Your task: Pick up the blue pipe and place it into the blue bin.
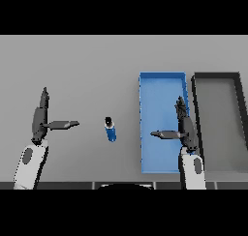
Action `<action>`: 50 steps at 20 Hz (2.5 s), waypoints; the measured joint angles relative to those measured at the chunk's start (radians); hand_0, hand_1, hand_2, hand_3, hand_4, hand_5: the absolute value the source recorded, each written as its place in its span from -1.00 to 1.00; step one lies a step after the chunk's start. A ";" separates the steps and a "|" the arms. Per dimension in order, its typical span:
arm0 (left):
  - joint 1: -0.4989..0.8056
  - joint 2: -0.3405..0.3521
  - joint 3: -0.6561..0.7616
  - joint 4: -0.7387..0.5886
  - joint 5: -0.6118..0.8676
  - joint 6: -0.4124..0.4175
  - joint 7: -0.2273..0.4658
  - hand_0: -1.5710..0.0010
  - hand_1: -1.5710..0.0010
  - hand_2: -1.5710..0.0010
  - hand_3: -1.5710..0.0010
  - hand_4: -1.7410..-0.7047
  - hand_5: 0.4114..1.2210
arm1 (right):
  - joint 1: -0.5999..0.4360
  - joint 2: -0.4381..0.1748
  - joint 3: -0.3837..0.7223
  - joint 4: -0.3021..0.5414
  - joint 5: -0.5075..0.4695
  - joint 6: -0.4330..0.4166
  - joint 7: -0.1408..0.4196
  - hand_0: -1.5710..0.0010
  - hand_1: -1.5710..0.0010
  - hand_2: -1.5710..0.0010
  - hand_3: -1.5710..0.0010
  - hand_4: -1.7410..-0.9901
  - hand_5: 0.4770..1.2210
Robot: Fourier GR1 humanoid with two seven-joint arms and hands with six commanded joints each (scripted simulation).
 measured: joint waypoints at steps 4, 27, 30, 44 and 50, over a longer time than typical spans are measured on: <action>-0.016 -0.009 -0.005 0.009 -0.006 0.006 0.003 1.00 1.00 1.00 1.00 0.50 -0.55 | -0.016 -0.011 -0.013 0.012 -0.009 0.003 0.008 1.00 1.00 1.00 1.00 0.43 -0.59; 0.080 0.131 -0.302 -0.134 -0.090 -0.457 -0.058 1.00 1.00 1.00 1.00 0.16 -0.90 | 0.077 -0.158 0.069 -0.101 0.162 0.045 -0.092 1.00 1.00 1.00 1.00 0.45 -0.63; 0.062 0.075 -0.335 -0.117 -0.109 -0.449 -0.049 1.00 1.00 1.00 1.00 0.15 -0.90 | 0.083 -0.158 0.070 -0.103 0.160 0.048 -0.107 1.00 1.00 1.00 1.00 0.39 -0.60; -0.103 -0.170 -0.400 0.130 -0.224 -0.377 -0.065 1.00 1.00 1.00 1.00 0.28 -0.96 | 0.102 -0.171 0.053 -0.114 0.152 0.049 -0.116 1.00 1.00 1.00 1.00 0.42 -0.55; -0.111 -0.252 -0.379 0.187 -0.164 -0.391 -0.135 0.84 0.59 0.38 0.32 -0.11 -0.20 | 0.097 -0.178 0.046 -0.106 0.145 0.056 -0.112 1.00 1.00 1.00 1.00 0.39 -0.52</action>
